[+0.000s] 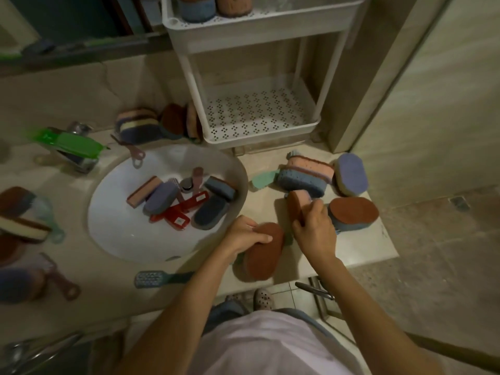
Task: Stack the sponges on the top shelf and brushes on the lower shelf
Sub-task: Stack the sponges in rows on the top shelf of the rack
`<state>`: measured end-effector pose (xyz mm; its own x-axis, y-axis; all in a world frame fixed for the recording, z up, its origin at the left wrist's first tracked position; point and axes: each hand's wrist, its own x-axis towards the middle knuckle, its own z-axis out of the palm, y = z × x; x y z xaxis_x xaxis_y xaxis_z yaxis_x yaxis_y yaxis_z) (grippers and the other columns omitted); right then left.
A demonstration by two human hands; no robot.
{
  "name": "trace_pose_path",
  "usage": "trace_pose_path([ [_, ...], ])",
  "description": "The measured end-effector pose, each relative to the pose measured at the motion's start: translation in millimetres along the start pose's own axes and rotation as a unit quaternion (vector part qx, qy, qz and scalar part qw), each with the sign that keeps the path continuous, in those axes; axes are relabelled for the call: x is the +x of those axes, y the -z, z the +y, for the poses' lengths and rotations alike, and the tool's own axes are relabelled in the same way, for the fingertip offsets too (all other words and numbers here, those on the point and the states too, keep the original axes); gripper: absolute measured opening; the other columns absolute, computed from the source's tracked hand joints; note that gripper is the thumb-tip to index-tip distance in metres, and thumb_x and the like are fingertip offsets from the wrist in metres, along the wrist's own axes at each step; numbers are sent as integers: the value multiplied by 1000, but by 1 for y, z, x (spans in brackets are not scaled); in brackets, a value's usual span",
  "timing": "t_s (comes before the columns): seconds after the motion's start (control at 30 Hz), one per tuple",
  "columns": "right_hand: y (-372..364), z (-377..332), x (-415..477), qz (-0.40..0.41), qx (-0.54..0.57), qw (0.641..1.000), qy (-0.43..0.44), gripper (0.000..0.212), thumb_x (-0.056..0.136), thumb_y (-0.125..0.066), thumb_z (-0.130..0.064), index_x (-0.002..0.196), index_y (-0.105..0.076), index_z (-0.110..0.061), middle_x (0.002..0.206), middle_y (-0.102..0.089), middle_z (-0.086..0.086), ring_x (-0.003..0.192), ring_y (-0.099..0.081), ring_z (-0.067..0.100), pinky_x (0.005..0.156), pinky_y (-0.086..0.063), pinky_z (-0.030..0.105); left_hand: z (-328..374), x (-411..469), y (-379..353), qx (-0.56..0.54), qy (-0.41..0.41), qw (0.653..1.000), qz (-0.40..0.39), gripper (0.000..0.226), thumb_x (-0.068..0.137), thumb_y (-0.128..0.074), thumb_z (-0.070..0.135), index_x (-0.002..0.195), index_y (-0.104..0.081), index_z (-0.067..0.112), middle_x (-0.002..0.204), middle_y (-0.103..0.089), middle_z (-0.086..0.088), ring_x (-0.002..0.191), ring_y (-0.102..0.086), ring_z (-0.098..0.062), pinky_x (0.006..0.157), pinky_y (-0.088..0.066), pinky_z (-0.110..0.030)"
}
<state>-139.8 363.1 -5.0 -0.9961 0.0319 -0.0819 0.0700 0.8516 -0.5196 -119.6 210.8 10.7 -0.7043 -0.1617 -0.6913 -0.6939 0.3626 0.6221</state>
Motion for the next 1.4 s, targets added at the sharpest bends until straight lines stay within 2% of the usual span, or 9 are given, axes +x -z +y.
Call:
trace_pose_path([
  [0.13,17,-10,-2,38,23,999,25,31,82,-59,-12,103,-42,4,103,-51,22,91,-54,39,63,-37,38,15,-12,12,-63,-25,997,19,26,80,-71,21,101,-60,10,96,-59,-4,81,-55,-14,57,-41,-19],
  [0.23,35,-23,4,75,38,996,42,32,82,-60,-16,101,-43,4,100,-53,22,87,-54,40,62,-35,37,35,-21,29,-108,-56,991,56,30,82,-69,21,108,-60,11,101,-61,-5,90,-58,-19,65,-45,-24],
  [0.4,81,-66,18,130,94,983,94,27,81,-60,-20,89,-37,-9,87,-46,9,80,-51,33,61,-33,34,92,-50,72,-147,-156,972,99,17,82,-68,24,96,-57,22,94,-62,2,86,-60,-16,74,-51,-31],
  [0.6,142,-133,49,174,180,957,144,29,82,-62,-21,99,-42,-10,92,-49,4,80,-48,18,68,-32,26,173,-81,133,-146,-275,935,171,17,87,-61,33,99,-60,21,92,-65,0,84,-63,-17,72,-51,-30],
  [0.73,176,-176,79,194,221,938,183,26,83,-62,-18,92,-38,-15,88,-50,2,78,-48,16,67,-32,23,221,-88,171,-175,-324,914,169,16,92,-54,34,91,-61,20,85,-65,1,74,-62,-11,66,-51,-25],
  [0.93,210,-227,160,183,289,928,147,21,83,-56,-10,90,-36,-12,91,-52,7,86,-56,25,77,-51,43,281,-60,215,-291,-293,895,169,49,95,-45,40,135,-44,10,130,-57,-8,113,-57,-23,86,-45,-28],
  [1.07,208,-237,218,126,313,940,53,27,86,-52,-8,110,-40,-6,109,-57,15,104,-58,33,89,-50,50,302,-38,225,-368,-260,885,118,44,97,-41,39,131,-46,12,129,-57,-9,111,-56,-23,89,-44,-33],
  [1.17,195,-238,242,62,257,964,26,31,90,-51,-10,120,-46,-2,122,-57,19,111,-57,34,95,-49,47,310,-22,227,-426,-232,871,80,42,96,-44,40,128,-49,14,129,-58,-9,102,-55,-21,88,-44,-35],
  [1.4,190,-227,244,15,75,989,129,44,90,-57,-26,130,-44,-12,126,-57,11,111,-57,26,87,-46,32,318,13,232,-494,-196,847,5,44,97,-37,41,131,-45,15,136,-49,-13,127,-45,-31,95,-42,-46],
])
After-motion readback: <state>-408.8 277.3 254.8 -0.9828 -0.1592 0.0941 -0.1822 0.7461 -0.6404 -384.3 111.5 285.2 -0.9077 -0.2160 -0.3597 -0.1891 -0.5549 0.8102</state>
